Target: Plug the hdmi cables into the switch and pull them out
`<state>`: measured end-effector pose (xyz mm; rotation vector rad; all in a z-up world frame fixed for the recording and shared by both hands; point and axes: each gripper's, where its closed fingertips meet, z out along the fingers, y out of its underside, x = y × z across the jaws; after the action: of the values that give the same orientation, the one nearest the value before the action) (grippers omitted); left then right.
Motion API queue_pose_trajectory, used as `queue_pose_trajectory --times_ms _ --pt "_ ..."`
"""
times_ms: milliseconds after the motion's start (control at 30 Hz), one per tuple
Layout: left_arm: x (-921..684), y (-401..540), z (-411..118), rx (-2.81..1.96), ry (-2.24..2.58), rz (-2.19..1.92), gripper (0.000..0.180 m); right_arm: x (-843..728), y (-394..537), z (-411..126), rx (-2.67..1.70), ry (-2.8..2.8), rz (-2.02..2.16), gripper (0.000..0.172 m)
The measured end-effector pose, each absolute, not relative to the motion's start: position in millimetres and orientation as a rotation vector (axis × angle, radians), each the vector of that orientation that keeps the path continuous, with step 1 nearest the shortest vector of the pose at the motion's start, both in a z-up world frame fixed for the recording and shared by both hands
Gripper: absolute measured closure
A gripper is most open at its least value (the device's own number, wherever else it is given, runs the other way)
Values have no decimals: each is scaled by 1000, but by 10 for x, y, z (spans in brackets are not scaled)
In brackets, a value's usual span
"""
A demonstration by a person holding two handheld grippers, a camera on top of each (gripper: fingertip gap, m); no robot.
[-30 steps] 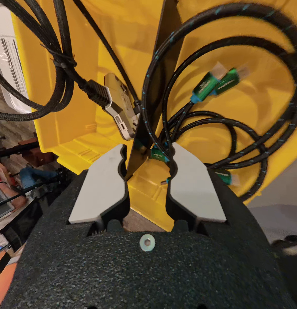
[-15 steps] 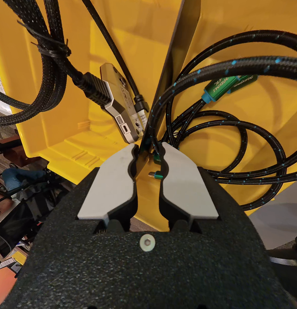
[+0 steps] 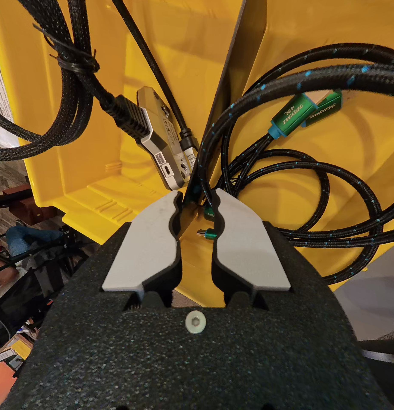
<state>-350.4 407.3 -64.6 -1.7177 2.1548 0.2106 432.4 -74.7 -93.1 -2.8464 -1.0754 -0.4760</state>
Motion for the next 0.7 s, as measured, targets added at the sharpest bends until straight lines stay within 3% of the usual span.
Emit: queue_pose_trajectory --times_ms 633,700 --pt "-3544 4063 -633 -1724 2146 237 150 4691 -554 -875 -2743 -1265 -670 151" --pt "-3582 4032 -593 -1739 2128 209 144 4688 -561 -765 -2744 -1233 -674 138"
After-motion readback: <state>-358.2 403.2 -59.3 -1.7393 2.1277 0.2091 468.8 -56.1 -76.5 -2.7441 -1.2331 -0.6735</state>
